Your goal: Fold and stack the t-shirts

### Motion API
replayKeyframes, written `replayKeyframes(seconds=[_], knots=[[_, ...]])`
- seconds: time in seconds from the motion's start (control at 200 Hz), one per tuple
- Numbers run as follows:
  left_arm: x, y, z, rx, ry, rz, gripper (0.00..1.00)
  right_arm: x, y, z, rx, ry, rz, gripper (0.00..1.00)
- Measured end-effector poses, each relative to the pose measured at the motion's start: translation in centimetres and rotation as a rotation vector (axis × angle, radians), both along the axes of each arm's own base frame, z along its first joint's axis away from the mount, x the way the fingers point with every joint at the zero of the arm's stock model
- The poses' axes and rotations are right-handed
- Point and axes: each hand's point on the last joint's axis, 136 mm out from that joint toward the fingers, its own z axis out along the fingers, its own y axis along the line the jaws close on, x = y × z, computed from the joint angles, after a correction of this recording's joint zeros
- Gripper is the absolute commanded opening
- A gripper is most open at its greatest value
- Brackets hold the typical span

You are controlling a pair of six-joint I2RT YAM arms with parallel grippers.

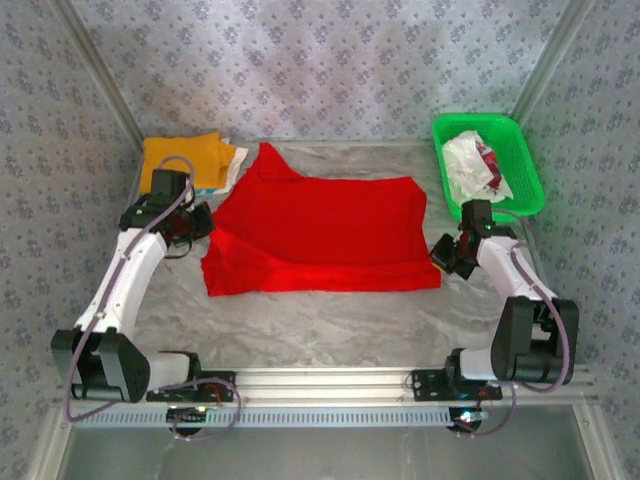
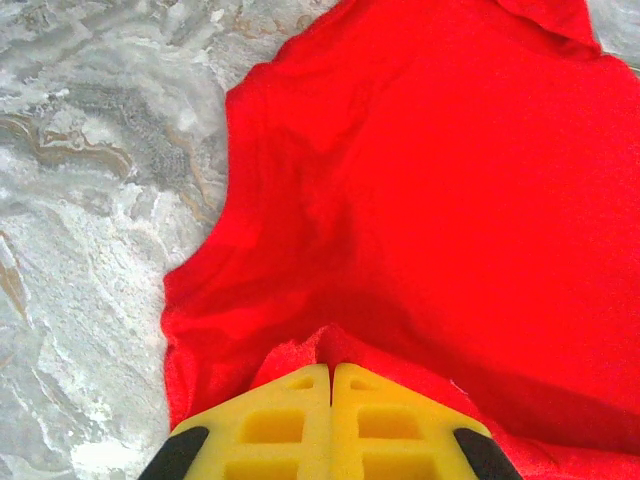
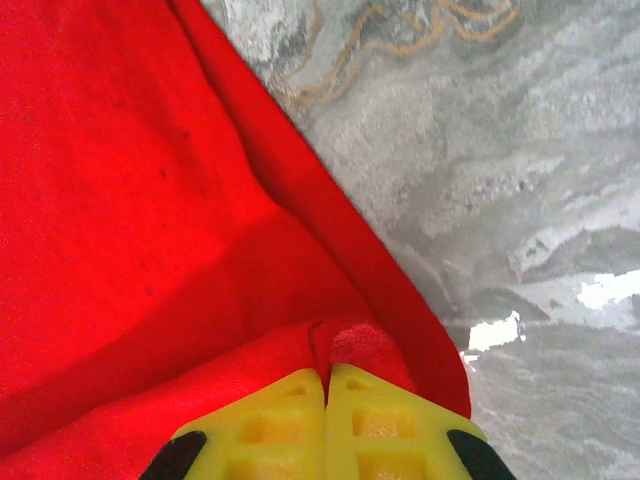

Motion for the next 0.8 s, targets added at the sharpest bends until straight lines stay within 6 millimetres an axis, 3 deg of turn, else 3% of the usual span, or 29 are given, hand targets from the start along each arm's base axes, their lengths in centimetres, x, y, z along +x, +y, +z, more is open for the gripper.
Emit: replayKeyframes(seconds=[0.34, 0.555, 0.59, 0.645, 0.7, 0.799], knots=[[3.3, 0.5, 0.3, 0.052, -0.012, -0.01, 0.0, 3.2, -0.3, -0.4, -0.028, -0.005, 0.014, 0.03], [4.6, 0.4, -1.8, 0.064, 0.036, -0.023, 0.0, 4.6, 0.4, -1.5, -0.027, 0.015, 0.036, 0.07], [4.9, 0.4, -2.0, 0.066, 0.041, -0.024, 0.09, 4.9, 0.4, -1.5, -0.027, 0.013, 0.038, 0.11], [5.5, 0.4, -2.1, 0.069, 0.044, -0.027, 0.32, 5.6, 0.5, -1.5, -0.027, 0.006, 0.042, 0.2], [6.5, 0.3, -1.9, 0.075, 0.038, -0.033, 0.5, 6.5, 0.5, -1.5, -0.027, -0.001, 0.038, 0.34], [8.9, 0.2, -1.3, 0.078, 0.014, -0.034, 0.55, 9.1, 0.5, -0.8, -0.025, -0.027, 0.042, 0.39]])
